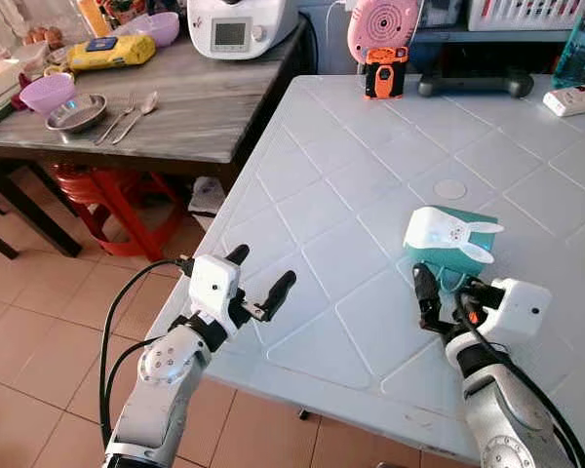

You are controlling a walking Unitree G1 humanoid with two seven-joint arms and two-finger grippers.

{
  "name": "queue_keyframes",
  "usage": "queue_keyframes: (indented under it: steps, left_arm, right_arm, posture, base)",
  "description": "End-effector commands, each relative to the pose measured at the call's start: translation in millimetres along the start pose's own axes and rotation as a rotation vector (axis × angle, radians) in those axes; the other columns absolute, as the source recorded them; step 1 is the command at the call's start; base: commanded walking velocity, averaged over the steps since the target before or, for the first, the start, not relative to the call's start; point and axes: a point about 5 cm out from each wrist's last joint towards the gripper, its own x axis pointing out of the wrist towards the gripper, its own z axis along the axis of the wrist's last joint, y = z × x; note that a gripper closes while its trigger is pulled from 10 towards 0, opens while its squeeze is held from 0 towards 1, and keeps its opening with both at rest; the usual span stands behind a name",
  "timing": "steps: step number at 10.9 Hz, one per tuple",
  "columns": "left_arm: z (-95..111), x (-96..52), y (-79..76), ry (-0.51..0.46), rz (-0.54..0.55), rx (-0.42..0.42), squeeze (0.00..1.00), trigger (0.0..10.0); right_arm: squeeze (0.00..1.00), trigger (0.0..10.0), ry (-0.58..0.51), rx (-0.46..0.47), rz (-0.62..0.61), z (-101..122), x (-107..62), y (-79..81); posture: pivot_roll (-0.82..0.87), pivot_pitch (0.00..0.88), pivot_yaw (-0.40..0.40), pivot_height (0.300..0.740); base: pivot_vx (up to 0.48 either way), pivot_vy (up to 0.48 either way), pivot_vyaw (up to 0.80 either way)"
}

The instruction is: Setting the table

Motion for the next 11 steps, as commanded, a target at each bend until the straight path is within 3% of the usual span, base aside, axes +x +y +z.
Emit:
queue_keyframes:
  steps: [1, 3, 5, 7, 11]
  left_arm:
    - [-2.7, -3.6, 4.0, 0.017, 0.019, 0.017, 0.00, 10.0]
    - [1.8, -2.5, 2.3, -0.015, -0.011, -0.002, 0.00, 10.0]
    - [10.2, -4.8, -13.3, -0.039, -0.200, -0.127, 0.00, 10.0]
    - [4.9, -9.9, -22.3, 0.012, -0.325, -0.170, 0.00, 10.0]
    - [-0.3, -13.5, -18.1, 0.055, -0.358, -0.133, 0.00, 10.0]
  right_arm:
    - [0.00, 0.0, 0.097, 0.057, 0.030, -19.4, -0.3, 5.7]
    - [0.00, 0.0, 0.101, 0.074, 0.029, -19.9, 3.2, 3.1]
    - [0.00, 0.0, 0.112, 0.068, 0.032, -22.2, 4.4, -0.2]
    - [0.00, 0.0, 0.114, 0.067, 0.032, -22.7, 6.0, -2.0]
    - [0.00, 0.0, 0.109, 0.061, 0.014, -20.9, 5.3, -11.9]
  posture:
    - [-0.15, 0.124, 0.149, 0.740]
    - [-0.15, 0.119, 0.149, 0.740]
    - [-0.14, 0.113, 0.144, 0.740]
    - [-0.15, 0.113, 0.141, 0.740]
    - [-0.16, 0.112, 0.144, 0.740]
  base:
    - [0.000, 0.000, 0.00]
    - [0.000, 0.000, 0.00]
    - [0.000, 0.000, 0.00]
    - [0.000, 0.000, 0.00]
    - [0.000, 0.000, 0.00]
